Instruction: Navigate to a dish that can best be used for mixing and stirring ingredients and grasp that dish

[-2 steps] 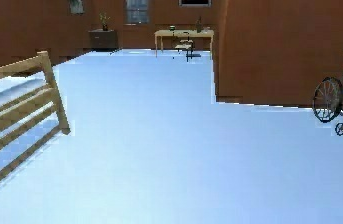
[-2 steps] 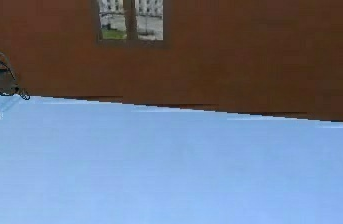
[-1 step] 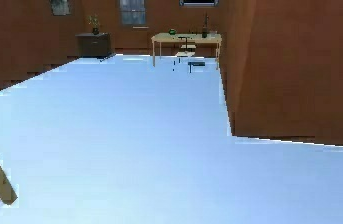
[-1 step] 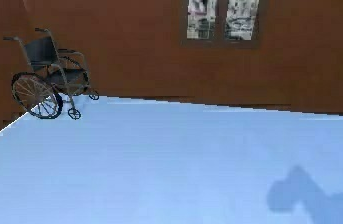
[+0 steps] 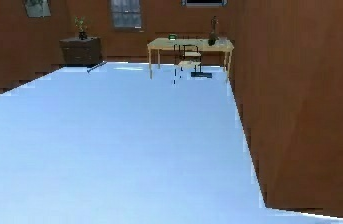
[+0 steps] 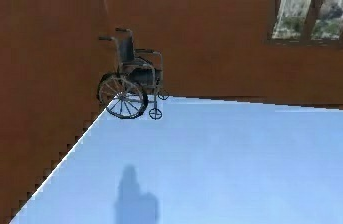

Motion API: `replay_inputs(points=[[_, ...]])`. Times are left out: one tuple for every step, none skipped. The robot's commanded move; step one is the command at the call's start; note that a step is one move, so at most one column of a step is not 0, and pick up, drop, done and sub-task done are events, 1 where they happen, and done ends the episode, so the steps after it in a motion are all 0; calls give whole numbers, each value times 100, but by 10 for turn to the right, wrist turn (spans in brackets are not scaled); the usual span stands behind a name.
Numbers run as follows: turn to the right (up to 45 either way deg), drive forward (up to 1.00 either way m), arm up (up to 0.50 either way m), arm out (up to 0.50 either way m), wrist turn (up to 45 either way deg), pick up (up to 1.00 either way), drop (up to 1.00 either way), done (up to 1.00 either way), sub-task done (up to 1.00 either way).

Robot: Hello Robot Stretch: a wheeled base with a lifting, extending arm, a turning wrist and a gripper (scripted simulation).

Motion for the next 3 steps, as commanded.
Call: replay_inputs(points=[[30,0,0,0,0,0,0,0,0],[0,95,0,0,0,0,0,0,0],[60,0,0,0,0,0,0,0,0]])
